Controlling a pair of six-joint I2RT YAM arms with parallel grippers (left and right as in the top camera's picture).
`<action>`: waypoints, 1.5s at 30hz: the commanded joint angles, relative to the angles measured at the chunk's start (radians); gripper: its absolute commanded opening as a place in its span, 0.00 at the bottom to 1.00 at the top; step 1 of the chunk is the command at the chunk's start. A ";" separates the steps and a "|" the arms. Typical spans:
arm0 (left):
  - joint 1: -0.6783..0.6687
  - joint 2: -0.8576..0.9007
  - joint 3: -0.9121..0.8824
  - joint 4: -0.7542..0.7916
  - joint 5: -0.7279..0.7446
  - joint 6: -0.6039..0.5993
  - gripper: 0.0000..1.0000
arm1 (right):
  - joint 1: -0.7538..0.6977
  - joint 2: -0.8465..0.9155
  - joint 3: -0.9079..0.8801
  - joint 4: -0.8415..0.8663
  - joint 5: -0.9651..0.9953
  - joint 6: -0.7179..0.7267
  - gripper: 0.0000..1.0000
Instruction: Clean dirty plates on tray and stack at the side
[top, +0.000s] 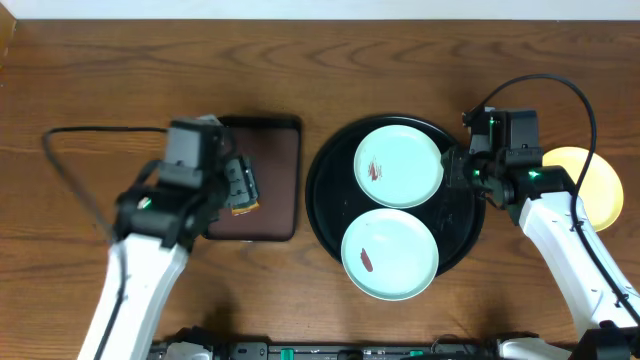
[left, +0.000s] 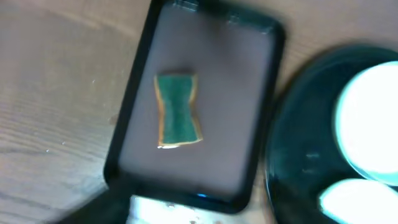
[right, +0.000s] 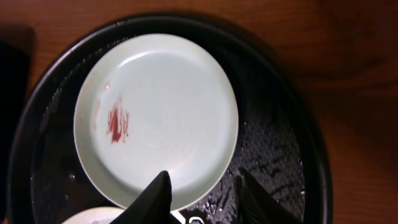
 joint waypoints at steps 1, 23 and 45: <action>0.000 0.180 -0.080 0.045 -0.053 -0.069 0.38 | 0.006 -0.015 0.012 -0.015 -0.010 -0.017 0.31; 0.002 0.433 -0.044 0.167 -0.019 -0.053 0.43 | 0.007 -0.014 0.012 -0.053 -0.010 -0.013 0.28; 0.002 0.578 -0.087 0.282 0.006 -0.102 0.11 | 0.007 -0.014 0.012 -0.027 -0.010 0.005 0.28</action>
